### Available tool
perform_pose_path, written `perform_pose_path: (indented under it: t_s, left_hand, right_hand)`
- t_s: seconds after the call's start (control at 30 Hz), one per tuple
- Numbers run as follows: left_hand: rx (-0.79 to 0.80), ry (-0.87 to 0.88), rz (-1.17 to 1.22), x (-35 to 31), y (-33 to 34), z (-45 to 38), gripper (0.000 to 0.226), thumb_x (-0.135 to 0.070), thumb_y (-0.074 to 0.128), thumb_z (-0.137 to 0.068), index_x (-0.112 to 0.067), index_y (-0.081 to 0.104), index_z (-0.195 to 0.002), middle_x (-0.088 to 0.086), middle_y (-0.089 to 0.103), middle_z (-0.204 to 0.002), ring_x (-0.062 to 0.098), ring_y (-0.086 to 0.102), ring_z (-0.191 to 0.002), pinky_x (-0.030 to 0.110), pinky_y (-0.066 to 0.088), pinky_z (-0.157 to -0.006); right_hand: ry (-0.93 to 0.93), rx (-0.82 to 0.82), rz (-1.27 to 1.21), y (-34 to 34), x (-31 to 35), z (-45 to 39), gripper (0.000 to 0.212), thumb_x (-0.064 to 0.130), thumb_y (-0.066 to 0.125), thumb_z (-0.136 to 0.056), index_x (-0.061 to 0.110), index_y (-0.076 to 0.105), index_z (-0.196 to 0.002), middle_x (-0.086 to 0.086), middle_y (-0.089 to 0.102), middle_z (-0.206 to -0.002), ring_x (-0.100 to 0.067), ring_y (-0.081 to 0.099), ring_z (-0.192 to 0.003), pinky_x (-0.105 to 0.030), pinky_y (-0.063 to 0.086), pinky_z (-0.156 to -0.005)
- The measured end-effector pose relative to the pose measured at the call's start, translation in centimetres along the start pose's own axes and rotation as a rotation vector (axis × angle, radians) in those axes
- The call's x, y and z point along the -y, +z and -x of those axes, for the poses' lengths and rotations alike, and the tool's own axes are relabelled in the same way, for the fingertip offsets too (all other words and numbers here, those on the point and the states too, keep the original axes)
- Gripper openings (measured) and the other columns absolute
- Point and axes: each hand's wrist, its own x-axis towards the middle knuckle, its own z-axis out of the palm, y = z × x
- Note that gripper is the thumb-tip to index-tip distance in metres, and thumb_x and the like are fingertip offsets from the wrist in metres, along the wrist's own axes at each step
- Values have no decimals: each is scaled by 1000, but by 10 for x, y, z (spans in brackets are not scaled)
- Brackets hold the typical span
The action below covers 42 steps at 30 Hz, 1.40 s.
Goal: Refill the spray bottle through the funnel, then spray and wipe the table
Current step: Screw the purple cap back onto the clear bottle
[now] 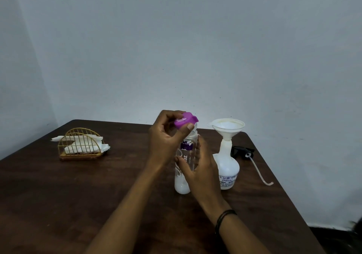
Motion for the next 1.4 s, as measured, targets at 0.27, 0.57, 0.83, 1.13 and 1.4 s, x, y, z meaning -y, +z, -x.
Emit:
perform_pose_path:
  t_s: [0.27,0.57,0.83,1.13,1.4]
  left_hand:
    - [222,-40,-209,-2,-10,-4,32,-22,75,-83,-20,70,-114,-5,72,-114,15,67,-106,30,56,-89]
    - [275,-85,-251,-9,-10,-1,37,-27,72,-83,-30,66,-119,-14,67,-116,11,65,-108,34,57,-90]
    - [163,38,-356,-7,-2,0,35,-28,77,-75,-33,67,-108,-2,62,-108,11,63,-99,21,54,-80]
    - [408,-181,-101,-11,-16,-4,33,-24,64,-89,-29,64,-121,-7,67,-121,15,66,-108,28,57,-82]
    - [205,-147,-167,-7,0,-1,29,-36,68,-83,-33,67,-112,4,57,-120,0,64,-99,19,53,-79]
  right_hand:
    - [-16,-2,-25,-2,4,-1,68,37,71,-88,25,38,-147,9,58,-134,-1,57,-120,-20,49,-97]
    - [10,14,-38,-1,3,1,68,35,71,-89,27,36,-147,11,57,-134,-4,58,-120,-29,53,-96]
    - [10,-6,-22,1,1,2,67,31,73,-88,21,40,-145,6,59,-132,-6,58,-120,-34,52,-95]
    - [22,-12,-53,-3,3,5,58,41,68,-87,24,46,-138,9,62,-122,-7,62,-111,-37,54,-89]
    - [30,-8,-28,1,2,4,65,35,70,-89,25,40,-145,6,59,-129,-6,57,-119,-34,51,-96]
